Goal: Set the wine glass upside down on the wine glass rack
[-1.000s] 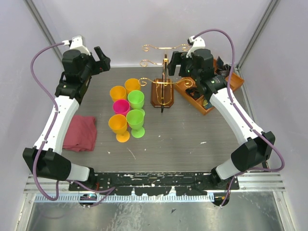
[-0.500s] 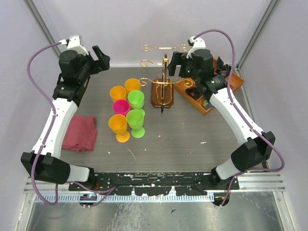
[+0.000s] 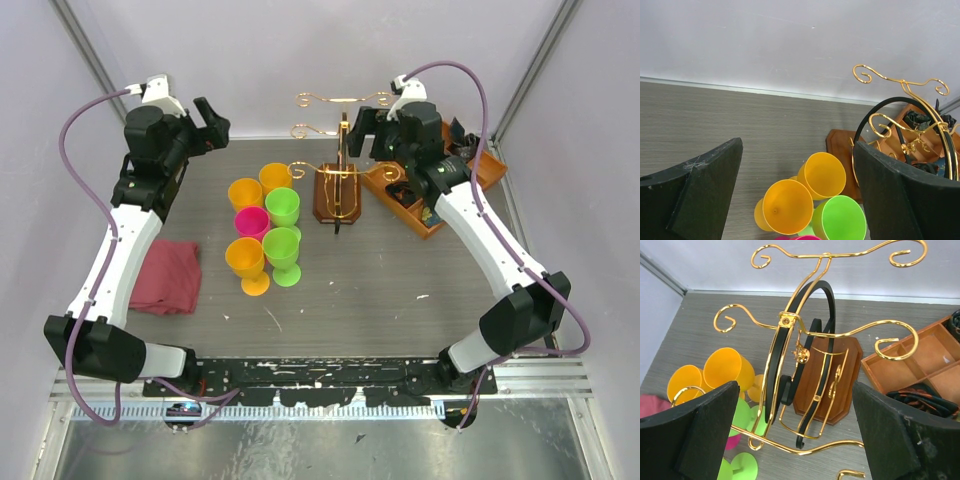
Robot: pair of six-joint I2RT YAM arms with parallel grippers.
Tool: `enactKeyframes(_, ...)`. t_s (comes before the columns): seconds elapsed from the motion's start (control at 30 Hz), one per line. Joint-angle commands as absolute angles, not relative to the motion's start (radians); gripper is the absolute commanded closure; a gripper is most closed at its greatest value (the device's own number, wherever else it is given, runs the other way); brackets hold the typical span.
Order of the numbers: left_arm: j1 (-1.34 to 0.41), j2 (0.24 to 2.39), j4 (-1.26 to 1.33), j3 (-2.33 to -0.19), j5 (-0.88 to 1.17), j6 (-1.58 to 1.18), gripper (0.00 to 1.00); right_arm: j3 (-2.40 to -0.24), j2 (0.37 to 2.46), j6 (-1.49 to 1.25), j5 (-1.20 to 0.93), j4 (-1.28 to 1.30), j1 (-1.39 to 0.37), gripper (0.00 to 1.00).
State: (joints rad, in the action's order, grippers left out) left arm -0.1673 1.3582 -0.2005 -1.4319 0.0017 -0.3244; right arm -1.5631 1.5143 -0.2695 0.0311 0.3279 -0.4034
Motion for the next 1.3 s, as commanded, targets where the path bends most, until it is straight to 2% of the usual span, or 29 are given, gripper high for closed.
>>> enactKeyframes(0.0, -0.167, 1.334, -0.201, -1.422, 0.0, -0.292, 0.02, -1.603, 1.548, -0.337, -0.01, 0.253, -0.399, 0.0)
enactKeyframes(0.33, -0.167, 1.323, -0.22, -1.407, 0.003, -0.261, 0.02, -1.624, 1.713, -0.411, -0.165, 0.186, -0.402, 0.0)
enactKeyframes(0.53, -0.167, 1.3, -0.226, -1.391, -0.001, -0.243, 0.02, -1.632, 1.749, -0.414, -0.169, 0.174, -0.418, 0.0)
enactKeyframes(1.27, -0.168, 1.292, -0.228, -1.378, -0.001, -0.25, 0.02, -1.646, 1.667, -0.279, -0.239, 0.464, -0.454, 0.0)
